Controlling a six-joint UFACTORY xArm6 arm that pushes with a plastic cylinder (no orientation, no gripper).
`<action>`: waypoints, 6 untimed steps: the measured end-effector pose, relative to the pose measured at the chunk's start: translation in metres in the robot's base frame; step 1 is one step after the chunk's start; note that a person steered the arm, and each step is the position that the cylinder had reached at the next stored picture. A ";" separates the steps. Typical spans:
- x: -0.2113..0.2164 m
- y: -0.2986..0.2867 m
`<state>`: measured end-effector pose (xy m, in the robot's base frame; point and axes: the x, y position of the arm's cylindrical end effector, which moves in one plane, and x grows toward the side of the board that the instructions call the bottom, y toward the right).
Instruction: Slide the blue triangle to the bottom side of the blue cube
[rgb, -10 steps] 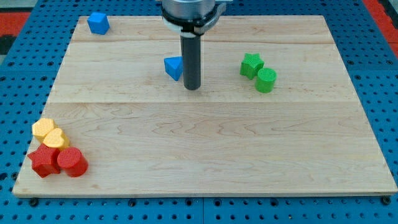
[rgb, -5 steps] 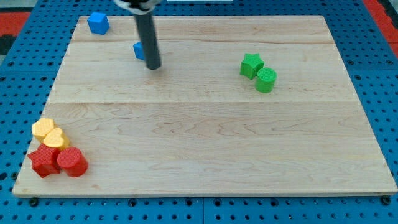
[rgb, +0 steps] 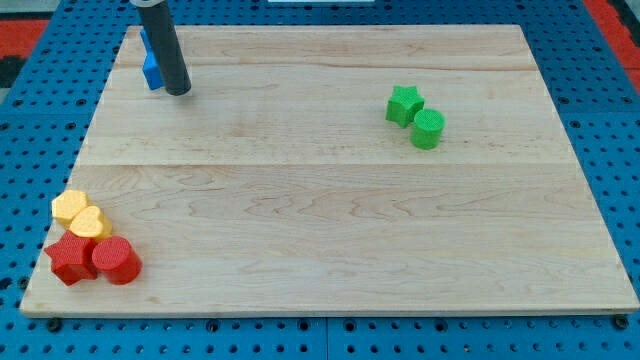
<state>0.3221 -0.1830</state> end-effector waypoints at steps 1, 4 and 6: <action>-0.012 -0.010; -0.022 -0.034; -0.029 -0.044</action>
